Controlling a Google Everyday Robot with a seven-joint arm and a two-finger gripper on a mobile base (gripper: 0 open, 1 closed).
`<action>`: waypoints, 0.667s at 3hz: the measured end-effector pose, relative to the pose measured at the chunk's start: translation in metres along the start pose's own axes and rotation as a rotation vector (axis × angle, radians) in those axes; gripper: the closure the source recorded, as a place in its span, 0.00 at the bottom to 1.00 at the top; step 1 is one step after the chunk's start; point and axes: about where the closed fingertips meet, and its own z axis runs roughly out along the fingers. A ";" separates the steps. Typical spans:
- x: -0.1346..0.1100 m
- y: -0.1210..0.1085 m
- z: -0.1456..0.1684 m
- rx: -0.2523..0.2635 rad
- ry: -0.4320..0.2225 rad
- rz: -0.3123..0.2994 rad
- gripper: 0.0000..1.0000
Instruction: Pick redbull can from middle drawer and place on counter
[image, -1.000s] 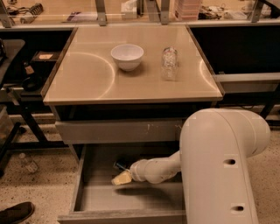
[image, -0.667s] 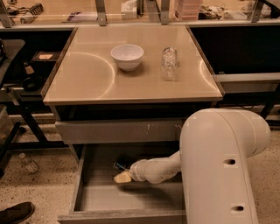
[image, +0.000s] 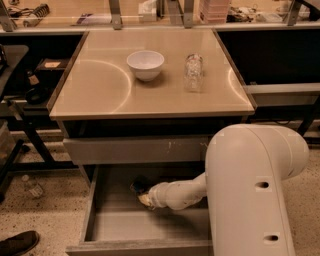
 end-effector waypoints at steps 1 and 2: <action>0.000 0.000 0.000 0.000 0.000 0.000 0.87; 0.000 0.000 0.000 0.000 0.000 0.000 1.00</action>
Offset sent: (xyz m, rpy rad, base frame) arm 0.0000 0.0000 0.0000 0.0000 0.0000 0.0000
